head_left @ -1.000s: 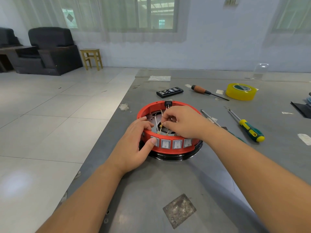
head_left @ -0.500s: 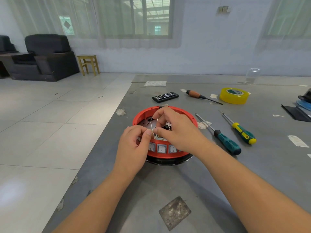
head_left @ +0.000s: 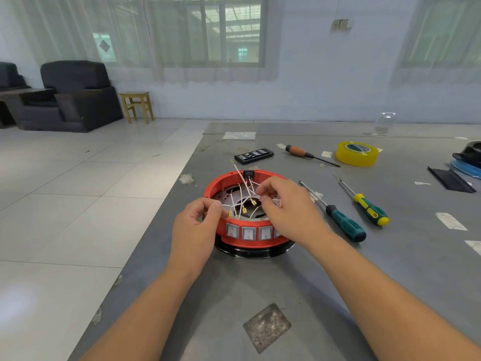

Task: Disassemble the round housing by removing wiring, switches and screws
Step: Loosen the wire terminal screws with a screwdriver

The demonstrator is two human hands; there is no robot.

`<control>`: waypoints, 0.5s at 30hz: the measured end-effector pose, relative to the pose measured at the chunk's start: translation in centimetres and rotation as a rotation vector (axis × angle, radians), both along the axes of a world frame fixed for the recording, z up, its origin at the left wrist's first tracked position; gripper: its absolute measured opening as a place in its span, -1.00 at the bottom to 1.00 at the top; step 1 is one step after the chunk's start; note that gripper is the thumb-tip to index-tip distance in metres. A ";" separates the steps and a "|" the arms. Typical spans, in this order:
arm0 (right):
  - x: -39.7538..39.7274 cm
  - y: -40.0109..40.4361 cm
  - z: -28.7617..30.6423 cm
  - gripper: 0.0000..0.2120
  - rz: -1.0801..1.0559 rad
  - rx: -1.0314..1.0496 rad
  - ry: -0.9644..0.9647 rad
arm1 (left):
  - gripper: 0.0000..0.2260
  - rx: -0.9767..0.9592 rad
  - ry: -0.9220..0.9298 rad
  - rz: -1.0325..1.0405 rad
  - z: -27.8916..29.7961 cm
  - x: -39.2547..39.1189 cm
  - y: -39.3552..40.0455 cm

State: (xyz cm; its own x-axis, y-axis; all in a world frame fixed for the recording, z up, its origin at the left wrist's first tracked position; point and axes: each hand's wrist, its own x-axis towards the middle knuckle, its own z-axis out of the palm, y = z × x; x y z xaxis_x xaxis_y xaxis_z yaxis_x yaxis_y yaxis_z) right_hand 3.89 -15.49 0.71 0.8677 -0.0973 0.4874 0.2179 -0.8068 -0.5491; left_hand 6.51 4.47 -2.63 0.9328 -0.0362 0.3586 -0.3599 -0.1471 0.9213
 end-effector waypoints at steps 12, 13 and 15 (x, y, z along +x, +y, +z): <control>0.1 0.1 0.2 -0.88 0.037 0.294 0.057 | -0.79 0.078 -0.017 -0.068 1.6 1.1 -1.0; 0.2 -0.1 0.4 -0.88 0.026 0.317 0.054 | -0.80 0.110 -0.038 -0.073 1.8 1.3 -1.2; 0.3 -0.7 0.6 -0.87 0.010 0.340 0.056 | -0.88 0.207 -0.080 -0.085 2.1 2.0 -1.6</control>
